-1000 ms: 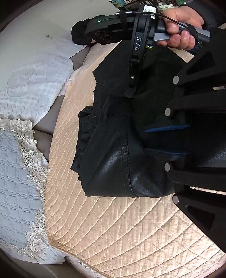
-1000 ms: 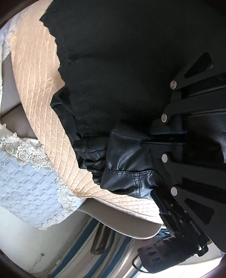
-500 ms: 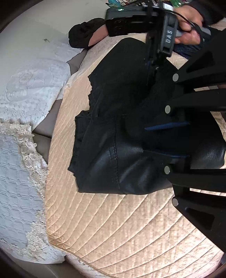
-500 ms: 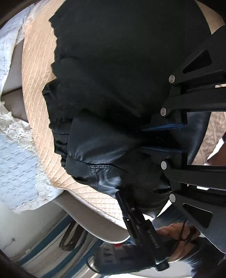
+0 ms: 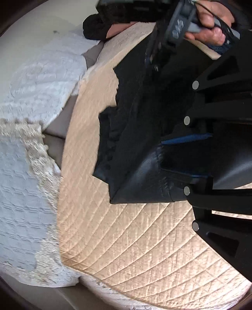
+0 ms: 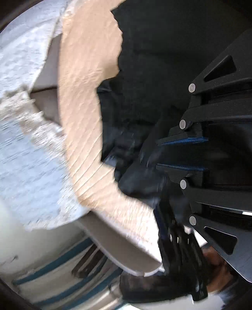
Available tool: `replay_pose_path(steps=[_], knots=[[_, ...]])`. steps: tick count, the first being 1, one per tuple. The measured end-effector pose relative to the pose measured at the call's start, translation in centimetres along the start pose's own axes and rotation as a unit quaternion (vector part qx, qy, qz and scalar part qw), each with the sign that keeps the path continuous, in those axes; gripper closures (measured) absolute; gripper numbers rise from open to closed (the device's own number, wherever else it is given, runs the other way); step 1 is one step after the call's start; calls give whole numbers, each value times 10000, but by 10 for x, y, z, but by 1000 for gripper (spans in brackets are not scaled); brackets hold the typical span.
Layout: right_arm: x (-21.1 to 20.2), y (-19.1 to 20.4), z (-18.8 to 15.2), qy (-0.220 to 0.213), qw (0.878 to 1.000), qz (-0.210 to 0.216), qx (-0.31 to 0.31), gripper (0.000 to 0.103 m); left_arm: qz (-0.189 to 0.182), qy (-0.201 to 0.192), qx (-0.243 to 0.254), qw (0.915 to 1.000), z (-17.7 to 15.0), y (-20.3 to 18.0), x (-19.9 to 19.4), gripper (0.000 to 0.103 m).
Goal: Fold large clothes
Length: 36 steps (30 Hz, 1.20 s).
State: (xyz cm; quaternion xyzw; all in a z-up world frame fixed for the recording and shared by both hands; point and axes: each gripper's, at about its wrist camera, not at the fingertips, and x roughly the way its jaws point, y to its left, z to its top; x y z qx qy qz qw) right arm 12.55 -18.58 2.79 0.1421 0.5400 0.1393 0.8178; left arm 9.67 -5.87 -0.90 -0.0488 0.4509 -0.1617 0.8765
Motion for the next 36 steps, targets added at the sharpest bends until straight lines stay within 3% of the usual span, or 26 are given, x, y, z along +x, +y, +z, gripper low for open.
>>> replay_pose_path(steps=[5,12,16,24,29,33,36], knots=[[10,-6,-16,-1,9998,-76,-158,85,49,132,44,9999,-7,0,17,76],[6,-4,-10,45,9997,-139,-211,85,60,132,73,9999,-7,-2,15,76],[-4,5,-13,1,9991,-263,-345,84,112,121,92,9998,-8,-7,8,76],[-43,20,-25,-284,9987,11,-414,84,171,64,150,9997,-16,-16,-11,76],[-62,29,-47,-370,9980,270,-437,84,170,-1,161,9997,-32,-21,-32,76],[-41,25,-69,38,9991,149,-404,84,194,0,146,9997,-55,-20,-42,76],[-35,18,-75,-38,9995,205,-256,84,226,-24,191,9996,-67,-21,-39,76]])
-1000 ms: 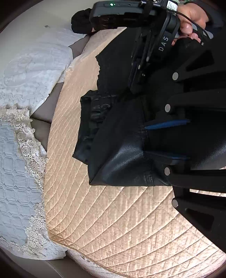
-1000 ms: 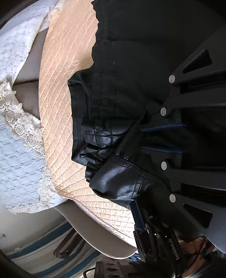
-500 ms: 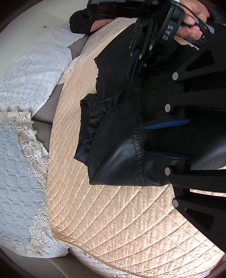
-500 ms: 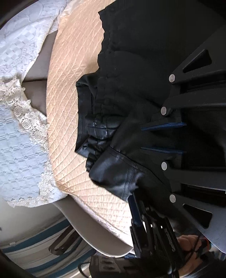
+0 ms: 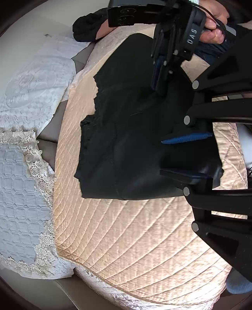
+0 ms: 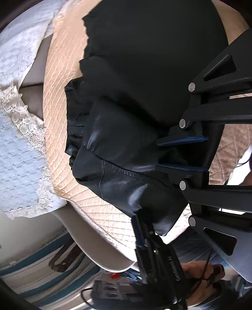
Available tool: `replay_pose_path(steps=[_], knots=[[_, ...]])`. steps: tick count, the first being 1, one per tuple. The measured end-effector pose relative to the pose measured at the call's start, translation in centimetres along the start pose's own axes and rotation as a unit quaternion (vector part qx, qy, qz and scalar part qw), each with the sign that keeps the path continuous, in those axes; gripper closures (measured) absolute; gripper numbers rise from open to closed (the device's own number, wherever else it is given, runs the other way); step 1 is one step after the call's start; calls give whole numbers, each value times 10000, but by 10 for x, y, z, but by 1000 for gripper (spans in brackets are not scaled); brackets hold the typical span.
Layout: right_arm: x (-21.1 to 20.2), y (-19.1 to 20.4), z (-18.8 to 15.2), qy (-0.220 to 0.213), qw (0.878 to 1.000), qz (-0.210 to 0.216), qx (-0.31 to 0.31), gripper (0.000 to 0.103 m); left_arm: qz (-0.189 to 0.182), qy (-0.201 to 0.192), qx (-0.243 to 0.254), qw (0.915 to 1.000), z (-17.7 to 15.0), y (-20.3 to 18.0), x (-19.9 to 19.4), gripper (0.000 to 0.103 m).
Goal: Fold large clothes
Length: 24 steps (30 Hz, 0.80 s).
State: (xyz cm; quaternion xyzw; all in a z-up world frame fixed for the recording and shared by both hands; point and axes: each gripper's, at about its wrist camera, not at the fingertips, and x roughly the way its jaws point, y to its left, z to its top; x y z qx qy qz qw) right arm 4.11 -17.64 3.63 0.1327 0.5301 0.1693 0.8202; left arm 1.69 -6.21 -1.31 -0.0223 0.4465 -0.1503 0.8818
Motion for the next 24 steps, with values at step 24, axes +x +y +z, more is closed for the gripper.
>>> replay_pose_path(steps=[24], knots=[[-124,-121,-48,-1091,9691,-767,2076,45,-460,73,-76,9989,3,-43,25,77]])
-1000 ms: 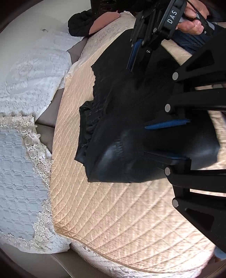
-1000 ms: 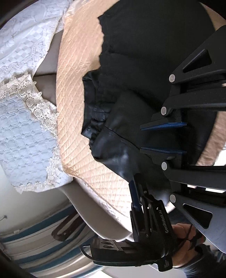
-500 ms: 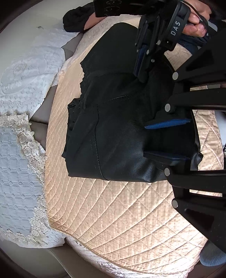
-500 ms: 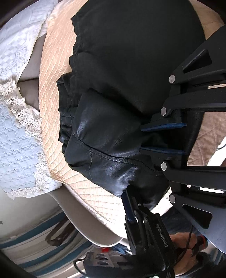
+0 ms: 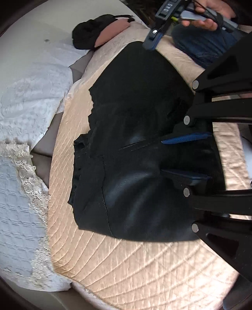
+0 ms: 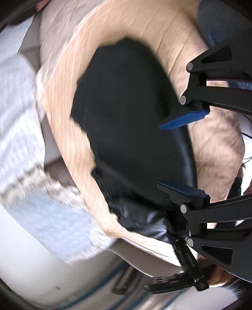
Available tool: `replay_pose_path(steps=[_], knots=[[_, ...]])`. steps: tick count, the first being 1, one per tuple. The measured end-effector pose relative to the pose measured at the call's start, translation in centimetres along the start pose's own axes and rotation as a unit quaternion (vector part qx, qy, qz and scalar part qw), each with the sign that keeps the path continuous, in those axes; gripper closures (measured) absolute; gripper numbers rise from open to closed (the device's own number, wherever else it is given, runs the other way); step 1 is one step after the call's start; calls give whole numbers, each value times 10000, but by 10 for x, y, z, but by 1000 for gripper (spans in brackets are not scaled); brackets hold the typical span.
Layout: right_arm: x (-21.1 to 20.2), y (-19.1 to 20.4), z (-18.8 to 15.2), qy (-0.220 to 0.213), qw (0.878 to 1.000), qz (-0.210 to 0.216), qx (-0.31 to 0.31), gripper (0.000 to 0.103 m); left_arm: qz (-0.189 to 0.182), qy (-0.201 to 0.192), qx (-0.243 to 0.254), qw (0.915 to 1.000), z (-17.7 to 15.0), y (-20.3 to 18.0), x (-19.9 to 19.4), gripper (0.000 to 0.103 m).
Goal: Fold large clothes
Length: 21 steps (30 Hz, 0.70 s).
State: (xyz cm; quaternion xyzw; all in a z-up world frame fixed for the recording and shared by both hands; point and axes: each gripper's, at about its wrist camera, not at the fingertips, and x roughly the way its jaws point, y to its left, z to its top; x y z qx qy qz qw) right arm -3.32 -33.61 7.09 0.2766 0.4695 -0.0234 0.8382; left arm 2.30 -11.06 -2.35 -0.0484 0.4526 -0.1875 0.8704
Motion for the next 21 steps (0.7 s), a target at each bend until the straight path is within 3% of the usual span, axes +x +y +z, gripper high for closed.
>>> replay_pose_path(steps=[8,14,18,21], knots=[[-20,-42,-7,-242,9928,44,1173,37,-37,3,-27,10000,11,-7,17,78],[-16,-72,0,-337,9847,18,1712,37,-90,-84,-42,9999,16,-12,-8,78],[-5,-96,6,-372,9781,-42,2047,37,171,-182,29,9997,22,-10,-12,78],[3,-110,13,-556,9709,160,2325,36,190,-140,-120,9996,27,-8,0,78]])
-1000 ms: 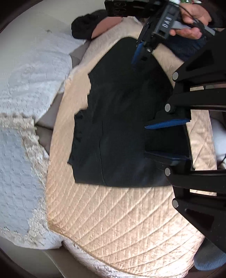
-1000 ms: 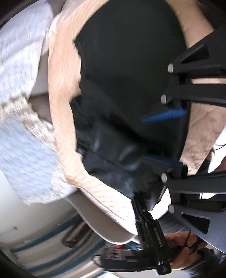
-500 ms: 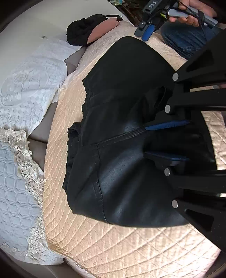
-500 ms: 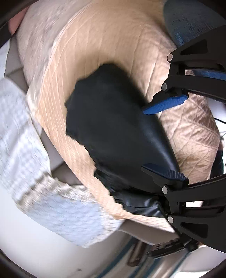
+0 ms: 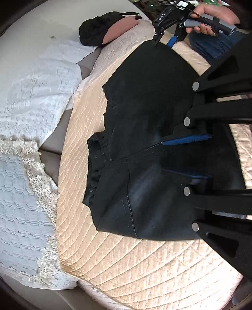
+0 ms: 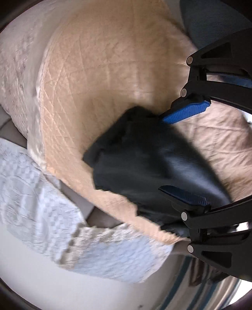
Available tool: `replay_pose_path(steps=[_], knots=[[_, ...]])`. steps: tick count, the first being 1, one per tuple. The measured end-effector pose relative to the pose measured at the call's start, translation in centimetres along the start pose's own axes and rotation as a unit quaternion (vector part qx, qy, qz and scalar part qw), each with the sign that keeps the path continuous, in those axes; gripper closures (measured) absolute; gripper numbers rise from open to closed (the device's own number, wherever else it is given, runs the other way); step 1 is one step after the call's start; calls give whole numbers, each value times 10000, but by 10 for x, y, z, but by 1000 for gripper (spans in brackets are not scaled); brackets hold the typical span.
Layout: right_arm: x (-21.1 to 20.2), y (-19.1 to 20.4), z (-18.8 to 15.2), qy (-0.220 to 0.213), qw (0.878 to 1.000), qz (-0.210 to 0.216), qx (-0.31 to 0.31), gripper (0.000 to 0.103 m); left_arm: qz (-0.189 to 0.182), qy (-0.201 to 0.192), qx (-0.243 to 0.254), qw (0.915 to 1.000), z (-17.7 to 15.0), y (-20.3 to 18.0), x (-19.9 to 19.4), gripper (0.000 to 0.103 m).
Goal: Fold large clothes
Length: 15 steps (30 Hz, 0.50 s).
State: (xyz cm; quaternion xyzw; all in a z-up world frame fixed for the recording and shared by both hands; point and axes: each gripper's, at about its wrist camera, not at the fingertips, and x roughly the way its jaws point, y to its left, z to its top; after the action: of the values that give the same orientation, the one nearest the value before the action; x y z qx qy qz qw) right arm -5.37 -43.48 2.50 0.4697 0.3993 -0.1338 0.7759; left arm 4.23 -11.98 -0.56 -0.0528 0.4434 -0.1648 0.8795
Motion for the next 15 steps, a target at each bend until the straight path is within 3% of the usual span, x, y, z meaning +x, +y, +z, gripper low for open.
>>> replay_pose_path(steps=[3,6,9,12,15], knots=[[8,-3,4,-140,9996,205,150,36,43,24,-60,10000,3,-5,13,78],[14,4,5,-216,9997,65,-57,37,91,118,-87,9999,2,-10,26,78],[18,8,10,-200,9997,-41,-103,53,78,77,-189,9998,0,-10,32,78],[15,13,13,-116,9997,-41,-205,82,53,78,-270,9996,2,-10,34,78],[-2,39,11,-211,9977,158,-629,87,78,124,-199,9997,3,-13,35,78]])
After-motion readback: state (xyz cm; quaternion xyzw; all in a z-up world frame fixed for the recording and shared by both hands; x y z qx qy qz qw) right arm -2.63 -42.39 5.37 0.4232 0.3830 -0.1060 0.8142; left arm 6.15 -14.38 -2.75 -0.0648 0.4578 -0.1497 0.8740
